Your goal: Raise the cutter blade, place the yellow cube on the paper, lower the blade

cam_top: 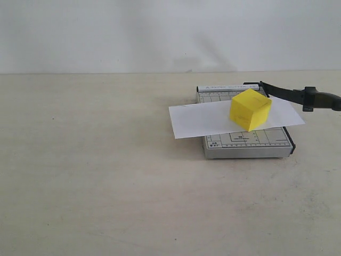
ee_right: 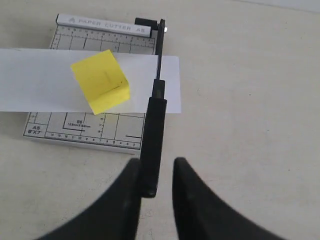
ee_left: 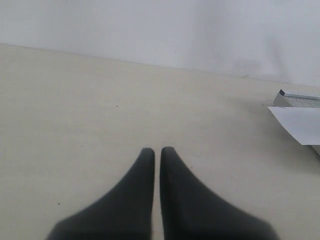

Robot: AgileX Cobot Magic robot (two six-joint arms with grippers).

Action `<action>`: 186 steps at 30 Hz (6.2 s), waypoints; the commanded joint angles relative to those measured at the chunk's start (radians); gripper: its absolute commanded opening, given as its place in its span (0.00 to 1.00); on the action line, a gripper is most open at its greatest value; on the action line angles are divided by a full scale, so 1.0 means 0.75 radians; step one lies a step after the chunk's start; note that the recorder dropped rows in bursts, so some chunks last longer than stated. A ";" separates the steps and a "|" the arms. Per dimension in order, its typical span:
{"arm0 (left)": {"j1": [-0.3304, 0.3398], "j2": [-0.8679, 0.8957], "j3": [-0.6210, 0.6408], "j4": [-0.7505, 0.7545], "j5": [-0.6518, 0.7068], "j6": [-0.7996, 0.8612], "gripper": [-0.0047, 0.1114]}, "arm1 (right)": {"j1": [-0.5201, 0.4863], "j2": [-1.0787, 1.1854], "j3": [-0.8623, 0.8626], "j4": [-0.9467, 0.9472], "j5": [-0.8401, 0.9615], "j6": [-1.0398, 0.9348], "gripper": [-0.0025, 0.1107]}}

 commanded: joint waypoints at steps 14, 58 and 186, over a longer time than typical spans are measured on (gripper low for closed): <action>0.004 -0.002 0.004 -0.021 -0.015 -0.011 0.08 | -0.003 0.386 -0.102 0.072 0.140 0.008 0.43; 0.004 -0.002 0.004 0.094 -0.015 -0.011 0.08 | -0.003 0.593 0.377 0.266 -0.203 -0.124 0.43; 0.004 -0.014 0.004 0.288 -0.003 -0.011 0.08 | -0.332 -1.573 1.511 0.152 -0.715 -0.038 0.02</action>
